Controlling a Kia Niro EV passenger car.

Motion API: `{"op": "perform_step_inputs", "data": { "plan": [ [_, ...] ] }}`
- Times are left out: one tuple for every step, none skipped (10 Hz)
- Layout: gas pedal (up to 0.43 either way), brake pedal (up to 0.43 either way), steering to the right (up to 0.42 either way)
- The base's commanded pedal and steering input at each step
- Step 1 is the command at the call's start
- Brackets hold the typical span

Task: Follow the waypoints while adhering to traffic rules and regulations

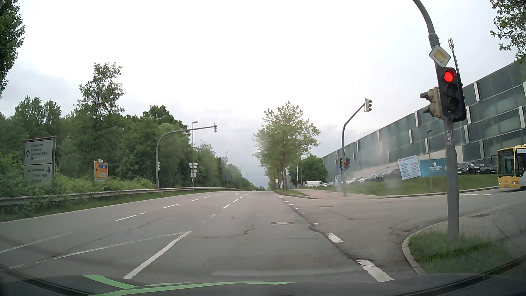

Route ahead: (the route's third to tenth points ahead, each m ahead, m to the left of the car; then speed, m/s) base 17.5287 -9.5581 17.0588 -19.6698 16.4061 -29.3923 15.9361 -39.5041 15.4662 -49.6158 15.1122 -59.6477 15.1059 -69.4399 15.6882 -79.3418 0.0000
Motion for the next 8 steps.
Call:
{"op": "perform_step_inputs", "data": {
  "plan": [
    [0.0,0.354,0.002],
    [0.0,0.354,0.002],
    [0.0,0.354,0.002],
    [0.0,0.354,0.003],
    [0.0,0.354,0.002],
    [0.0,0.354,0.002],
    [0.0,0.354,0.002],
    [0.0,0.354,0.002]
  ]
}}
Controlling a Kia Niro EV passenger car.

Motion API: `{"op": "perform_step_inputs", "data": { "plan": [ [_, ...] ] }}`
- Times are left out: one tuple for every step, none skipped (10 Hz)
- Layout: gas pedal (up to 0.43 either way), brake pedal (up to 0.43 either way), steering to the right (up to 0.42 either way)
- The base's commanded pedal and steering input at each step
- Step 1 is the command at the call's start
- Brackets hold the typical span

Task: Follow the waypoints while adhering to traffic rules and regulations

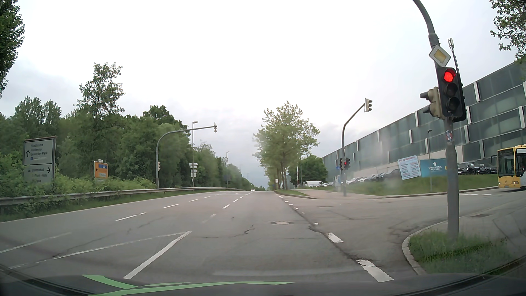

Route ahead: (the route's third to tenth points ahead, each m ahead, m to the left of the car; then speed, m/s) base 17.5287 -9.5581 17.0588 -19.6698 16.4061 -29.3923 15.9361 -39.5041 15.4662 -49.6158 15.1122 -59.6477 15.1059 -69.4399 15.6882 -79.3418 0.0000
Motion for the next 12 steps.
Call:
{"op": "perform_step_inputs", "data": {
  "plan": [
    [0.0,0.354,0.002],
    [0.0,0.354,0.002],
    [0.0,0.354,0.002],
    [0.0,0.354,0.002],
    [0.0,0.354,0.002],
    [0.0,0.354,0.002],
    [0.0,0.354,0.002],
    [0.0,0.354,0.002],
    [0.0,0.354,0.002],
    [0.0,0.354,0.002],
    [0.0,0.354,0.002],
    [0.0,0.354,0.003]
  ]
}}
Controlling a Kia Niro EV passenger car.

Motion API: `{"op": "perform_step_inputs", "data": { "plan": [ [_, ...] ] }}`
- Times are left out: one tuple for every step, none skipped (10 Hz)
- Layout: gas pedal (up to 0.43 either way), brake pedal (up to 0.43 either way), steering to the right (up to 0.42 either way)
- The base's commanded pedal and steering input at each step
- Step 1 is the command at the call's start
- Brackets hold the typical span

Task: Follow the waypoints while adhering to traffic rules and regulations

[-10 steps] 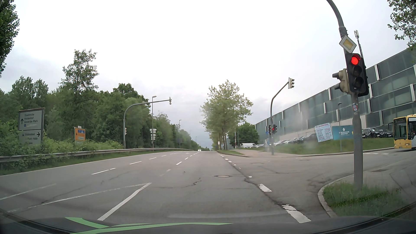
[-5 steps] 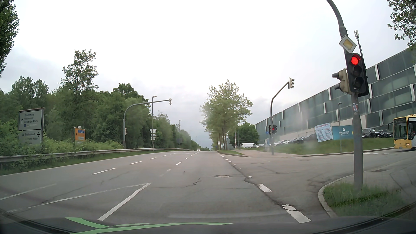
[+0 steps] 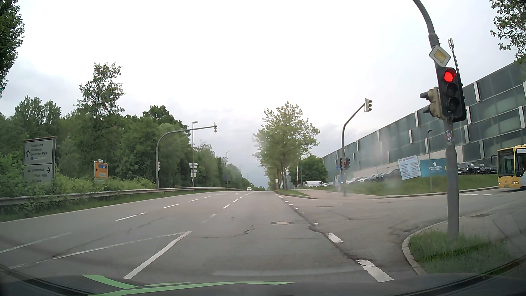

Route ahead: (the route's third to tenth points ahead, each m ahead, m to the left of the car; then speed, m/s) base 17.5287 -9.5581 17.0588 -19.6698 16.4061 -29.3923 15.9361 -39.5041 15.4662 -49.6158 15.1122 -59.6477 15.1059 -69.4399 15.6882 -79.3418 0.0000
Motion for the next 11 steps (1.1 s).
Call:
{"op": "perform_step_inputs", "data": {
  "plan": [
    [0.0,0.354,0.002],
    [0.0,0.354,0.002],
    [0.0,0.354,0.003],
    [0.0,0.354,0.002],
    [0.0,0.354,0.003],
    [0.0,0.354,0.003],
    [0.0,0.354,0.002],
    [0.0,0.354,0.002],
    [0.0,0.354,0.002],
    [0.0,0.354,0.002],
    [0.0,0.354,0.003]
  ]
}}
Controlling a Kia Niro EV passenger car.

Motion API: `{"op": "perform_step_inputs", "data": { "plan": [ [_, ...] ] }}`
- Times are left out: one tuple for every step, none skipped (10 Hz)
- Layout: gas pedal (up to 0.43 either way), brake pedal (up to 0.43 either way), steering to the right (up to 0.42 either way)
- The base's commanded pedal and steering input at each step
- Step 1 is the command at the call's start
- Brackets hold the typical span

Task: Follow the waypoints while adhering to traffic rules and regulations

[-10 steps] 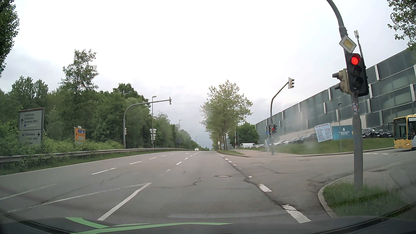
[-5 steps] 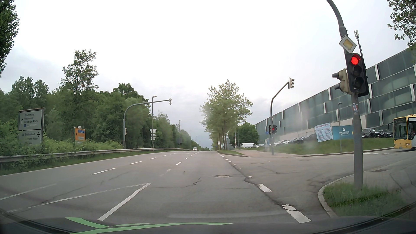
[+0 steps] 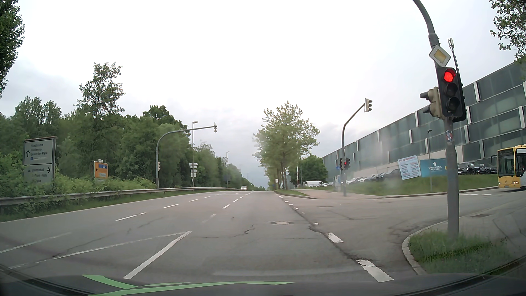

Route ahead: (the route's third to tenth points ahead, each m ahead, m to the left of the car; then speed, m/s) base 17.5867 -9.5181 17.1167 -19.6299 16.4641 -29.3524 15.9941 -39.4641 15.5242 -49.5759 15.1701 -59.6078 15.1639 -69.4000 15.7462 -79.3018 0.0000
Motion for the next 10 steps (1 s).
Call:
{"op": "perform_step_inputs", "data": {
  "plan": [
    [0.0,0.354,0.002],
    [0.0,0.354,0.003],
    [0.0,0.354,0.002],
    [0.0,0.354,0.002],
    [0.0,0.354,0.003],
    [0.0,0.354,0.002],
    [0.0,0.354,0.002],
    [0.0,0.36,0.002],
    [0.0,0.354,0.003],
    [0.0,0.354,0.002]
  ]
}}
